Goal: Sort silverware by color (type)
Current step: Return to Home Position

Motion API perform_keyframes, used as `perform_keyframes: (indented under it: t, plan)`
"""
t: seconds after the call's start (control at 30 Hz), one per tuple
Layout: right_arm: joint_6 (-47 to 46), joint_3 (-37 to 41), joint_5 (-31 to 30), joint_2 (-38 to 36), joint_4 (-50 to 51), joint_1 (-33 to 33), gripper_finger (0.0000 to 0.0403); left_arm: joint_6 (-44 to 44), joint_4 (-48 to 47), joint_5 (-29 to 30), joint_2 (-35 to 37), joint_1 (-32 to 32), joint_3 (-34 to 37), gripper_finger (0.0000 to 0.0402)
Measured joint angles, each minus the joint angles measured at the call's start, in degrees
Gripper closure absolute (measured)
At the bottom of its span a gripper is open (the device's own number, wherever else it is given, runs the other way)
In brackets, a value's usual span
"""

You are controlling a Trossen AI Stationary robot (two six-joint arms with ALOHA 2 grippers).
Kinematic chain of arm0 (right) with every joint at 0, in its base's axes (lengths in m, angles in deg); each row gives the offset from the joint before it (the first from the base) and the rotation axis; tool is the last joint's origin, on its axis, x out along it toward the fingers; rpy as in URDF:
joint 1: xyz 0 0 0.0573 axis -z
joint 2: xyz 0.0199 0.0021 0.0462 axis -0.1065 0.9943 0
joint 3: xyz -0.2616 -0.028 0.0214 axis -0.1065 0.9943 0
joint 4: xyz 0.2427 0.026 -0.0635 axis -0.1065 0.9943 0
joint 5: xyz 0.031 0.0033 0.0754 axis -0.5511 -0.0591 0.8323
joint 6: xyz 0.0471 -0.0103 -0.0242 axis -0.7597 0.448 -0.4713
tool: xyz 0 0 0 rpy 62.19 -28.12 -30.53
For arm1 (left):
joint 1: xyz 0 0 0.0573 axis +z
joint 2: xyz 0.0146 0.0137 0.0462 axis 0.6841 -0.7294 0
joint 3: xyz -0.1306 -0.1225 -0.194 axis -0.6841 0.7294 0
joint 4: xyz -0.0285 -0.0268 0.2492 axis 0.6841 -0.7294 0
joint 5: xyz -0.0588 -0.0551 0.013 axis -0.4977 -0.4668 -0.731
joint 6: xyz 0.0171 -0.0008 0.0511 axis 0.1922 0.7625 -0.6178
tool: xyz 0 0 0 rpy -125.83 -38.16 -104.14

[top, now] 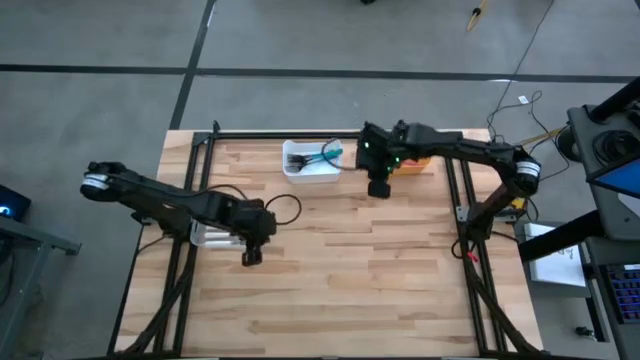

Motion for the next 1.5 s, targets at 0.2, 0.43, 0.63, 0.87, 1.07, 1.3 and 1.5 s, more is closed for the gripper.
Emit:
perform_keyframes:
  t: [0.2,0.43,0.63,0.87,1.07,1.3,1.5]
  plan:
    - [3.69,16.3,9.22,-5.68,-23.94,-4.03,0.0345,-10.71,15.0,0.22,10.04,-0.76,5.41,0.0402]
    - [3.53,30.66,10.36,-11.82,-38.9,-4.06,0.0345,-14.93,23.51,-3.0,21.91,3.94,14.26,0.0401]
    - [7.31,39.74,10.43,-18.11,-46.39,-4.06,0.0345,-14.53,24.85,-4.21,32.48,6.0,19.96,0.0401]
    - [9.1,47.04,10.42,-25.74,-52.16,-3.09,0.0345,-15.03,32.59,-3.83,43.22,6.92,28.0,0.0401]
    - [7.48,52.28,10.26,-32.99,-57.0,-1.1,0.0348,-15.14,35.02,-3.67,49.99,7.87,32.93,0.0401]
    - [6.73,56.62,10.29,-40.96,-57.05,-0.74,0.0375,-14.15,34.83,-3.69,56.27,7.85,35.89,0.0401]
    - [6.84,60.52,8.3,-45.64,-59.82,-0.63,0.0393,-13.19,34.25,-3.72,61.28,7.85,38.44,0.0401]
